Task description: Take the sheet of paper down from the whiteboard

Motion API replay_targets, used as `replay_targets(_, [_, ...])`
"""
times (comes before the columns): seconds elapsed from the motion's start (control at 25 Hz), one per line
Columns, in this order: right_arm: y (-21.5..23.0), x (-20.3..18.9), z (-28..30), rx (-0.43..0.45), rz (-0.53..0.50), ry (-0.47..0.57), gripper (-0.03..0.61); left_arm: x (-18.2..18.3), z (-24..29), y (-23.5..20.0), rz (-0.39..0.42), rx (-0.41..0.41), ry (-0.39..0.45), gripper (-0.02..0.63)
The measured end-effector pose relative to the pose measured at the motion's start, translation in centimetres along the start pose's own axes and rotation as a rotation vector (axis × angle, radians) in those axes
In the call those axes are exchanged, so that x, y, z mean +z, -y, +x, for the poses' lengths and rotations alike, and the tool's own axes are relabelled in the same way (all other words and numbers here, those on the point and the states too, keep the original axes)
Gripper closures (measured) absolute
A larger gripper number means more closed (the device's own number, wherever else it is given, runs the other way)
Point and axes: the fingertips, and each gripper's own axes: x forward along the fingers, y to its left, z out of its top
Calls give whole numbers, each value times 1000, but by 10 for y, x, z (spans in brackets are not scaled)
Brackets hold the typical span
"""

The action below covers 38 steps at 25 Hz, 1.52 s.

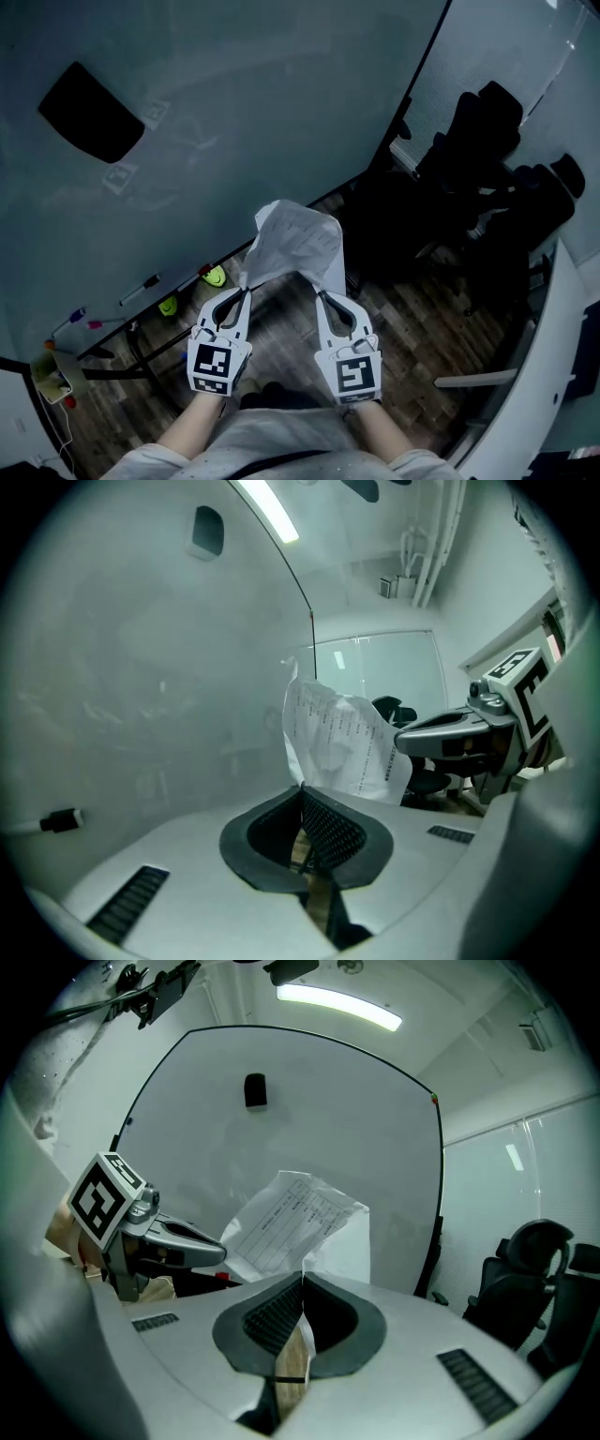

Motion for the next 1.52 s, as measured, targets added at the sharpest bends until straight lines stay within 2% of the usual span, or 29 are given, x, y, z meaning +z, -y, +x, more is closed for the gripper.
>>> replay_targets(0.24, [-3, -26, 2, 9, 19, -32, 560, -25, 11, 7, 0, -37, -42, 595])
replay_targets(0.6, [-7, -65, 8, 9, 136, -80, 560, -71, 19, 21, -55, -91, -127, 595])
replay_targets(0.92, [-11, -91, 10, 11, 211, -139, 560, -94, 22, 14, -68, -91, -189, 595])
replay_targets(1.52, [-32, -133, 9, 45, 251, -221, 561, -143, 13, 18, -112, -93, -289, 595])
